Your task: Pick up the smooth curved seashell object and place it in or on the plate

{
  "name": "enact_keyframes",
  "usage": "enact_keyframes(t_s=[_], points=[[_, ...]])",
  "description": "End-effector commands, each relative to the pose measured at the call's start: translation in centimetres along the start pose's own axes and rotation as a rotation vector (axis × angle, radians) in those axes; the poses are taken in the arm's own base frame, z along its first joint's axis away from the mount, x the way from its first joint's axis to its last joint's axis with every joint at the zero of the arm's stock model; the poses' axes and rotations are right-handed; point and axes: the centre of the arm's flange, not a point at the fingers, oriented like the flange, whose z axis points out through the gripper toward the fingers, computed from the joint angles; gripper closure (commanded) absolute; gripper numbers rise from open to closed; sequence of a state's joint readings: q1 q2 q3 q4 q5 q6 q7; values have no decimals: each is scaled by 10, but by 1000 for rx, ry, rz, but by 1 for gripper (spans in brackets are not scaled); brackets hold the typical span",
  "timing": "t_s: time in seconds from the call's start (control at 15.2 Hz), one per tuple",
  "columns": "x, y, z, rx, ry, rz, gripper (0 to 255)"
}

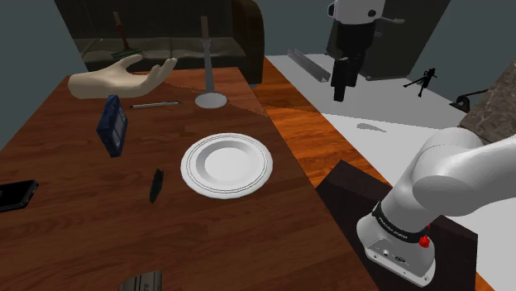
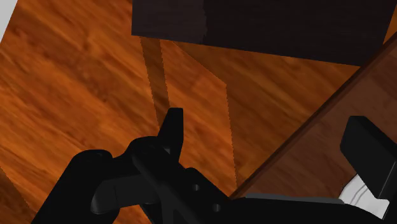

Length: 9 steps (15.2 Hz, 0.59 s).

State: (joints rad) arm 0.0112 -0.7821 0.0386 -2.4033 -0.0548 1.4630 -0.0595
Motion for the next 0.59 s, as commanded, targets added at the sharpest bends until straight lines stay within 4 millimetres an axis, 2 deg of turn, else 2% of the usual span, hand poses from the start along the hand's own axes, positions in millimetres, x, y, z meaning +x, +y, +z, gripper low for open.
enact_keyframes(t_s=[0.0,0.53], points=[[0,0,0,0,0,0,0],[30,-96,14,28,-13,153,0]])
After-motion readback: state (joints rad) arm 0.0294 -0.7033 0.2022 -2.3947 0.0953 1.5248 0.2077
